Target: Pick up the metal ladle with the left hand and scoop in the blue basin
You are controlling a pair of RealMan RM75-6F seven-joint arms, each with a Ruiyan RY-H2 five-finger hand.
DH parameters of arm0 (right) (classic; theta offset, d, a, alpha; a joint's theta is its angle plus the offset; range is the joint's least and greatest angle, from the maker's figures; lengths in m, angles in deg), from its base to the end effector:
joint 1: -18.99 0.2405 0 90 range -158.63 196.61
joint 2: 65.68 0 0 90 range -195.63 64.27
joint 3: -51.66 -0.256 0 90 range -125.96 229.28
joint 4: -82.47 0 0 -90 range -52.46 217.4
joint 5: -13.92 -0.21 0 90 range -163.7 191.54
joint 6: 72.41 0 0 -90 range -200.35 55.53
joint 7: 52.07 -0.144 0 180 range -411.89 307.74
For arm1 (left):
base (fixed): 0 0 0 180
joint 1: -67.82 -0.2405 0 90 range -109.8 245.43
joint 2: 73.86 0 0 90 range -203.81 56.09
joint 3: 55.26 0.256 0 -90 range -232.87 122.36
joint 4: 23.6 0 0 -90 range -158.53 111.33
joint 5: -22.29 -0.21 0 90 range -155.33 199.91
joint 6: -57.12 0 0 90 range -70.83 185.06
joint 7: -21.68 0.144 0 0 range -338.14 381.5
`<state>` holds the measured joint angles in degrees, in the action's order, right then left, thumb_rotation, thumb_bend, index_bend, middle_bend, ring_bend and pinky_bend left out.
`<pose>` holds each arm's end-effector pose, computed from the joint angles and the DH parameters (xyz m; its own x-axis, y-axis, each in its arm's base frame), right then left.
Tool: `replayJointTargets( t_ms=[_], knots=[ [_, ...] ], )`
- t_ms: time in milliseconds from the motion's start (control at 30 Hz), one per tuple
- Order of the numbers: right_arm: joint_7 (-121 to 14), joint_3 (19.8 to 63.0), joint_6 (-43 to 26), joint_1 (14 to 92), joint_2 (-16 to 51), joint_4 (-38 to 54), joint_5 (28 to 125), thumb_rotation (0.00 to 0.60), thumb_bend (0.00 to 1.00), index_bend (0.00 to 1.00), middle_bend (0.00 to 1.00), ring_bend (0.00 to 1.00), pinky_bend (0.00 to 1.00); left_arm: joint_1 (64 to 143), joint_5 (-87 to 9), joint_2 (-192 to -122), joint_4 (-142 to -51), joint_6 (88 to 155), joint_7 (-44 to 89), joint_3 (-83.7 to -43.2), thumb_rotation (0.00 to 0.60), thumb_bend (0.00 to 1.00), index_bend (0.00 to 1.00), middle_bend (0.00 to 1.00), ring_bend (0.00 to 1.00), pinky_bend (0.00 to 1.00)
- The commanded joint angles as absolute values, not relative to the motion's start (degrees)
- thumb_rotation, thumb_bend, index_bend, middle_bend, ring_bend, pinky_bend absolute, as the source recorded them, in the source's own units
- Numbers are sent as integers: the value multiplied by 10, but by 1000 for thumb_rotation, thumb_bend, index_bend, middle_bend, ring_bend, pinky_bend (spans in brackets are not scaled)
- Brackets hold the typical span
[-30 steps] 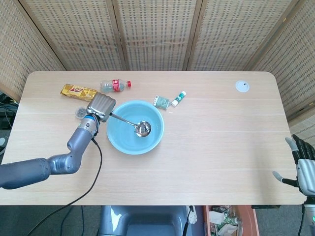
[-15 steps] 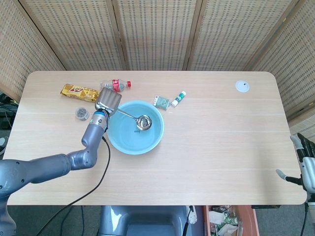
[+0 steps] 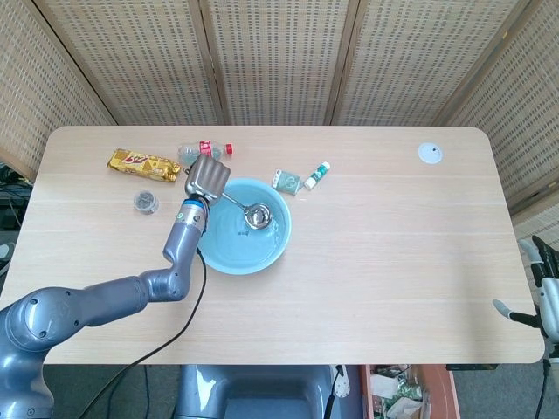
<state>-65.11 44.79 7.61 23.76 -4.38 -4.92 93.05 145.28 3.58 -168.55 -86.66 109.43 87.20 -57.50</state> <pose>-0.3456 -0.1956 0.1927 0.2854 0.0174 0.9583 -0.9520 0.1204 0.2813 -0.0577 0.4666 -0.0138 0.9466 0.0371 0.3203 0.3179 -0.2749 -0.9074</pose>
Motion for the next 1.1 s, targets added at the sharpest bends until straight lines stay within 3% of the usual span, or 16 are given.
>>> replayJointTargets(
  t_ms=[33,367,767,1100],
  knots=[
    [-653,448,78,237,-44,-50,933,600,0,0,0,0,0,1448,27,-1693,-874,1103,886,-571,600,579,1000,1000,969,1000],
    [-659,449,84,233,-47,-50,937,600,0,0,0,0,0,1435,32,-1687,-911,1092,877,-597,600,580,1000,1000,969,1000],
    [-660,448,82,234,-46,-48,935,600,0,0,0,0,0,1433,94,-1613,-993,1063,860,-624,600,638,1000,1000,969,1000],
    [-649,448,75,238,-42,-49,931,600,0,0,0,0,0,1449,136,-1554,-1044,1057,860,-618,600,650,1000,1000,969,1000]
  ],
)
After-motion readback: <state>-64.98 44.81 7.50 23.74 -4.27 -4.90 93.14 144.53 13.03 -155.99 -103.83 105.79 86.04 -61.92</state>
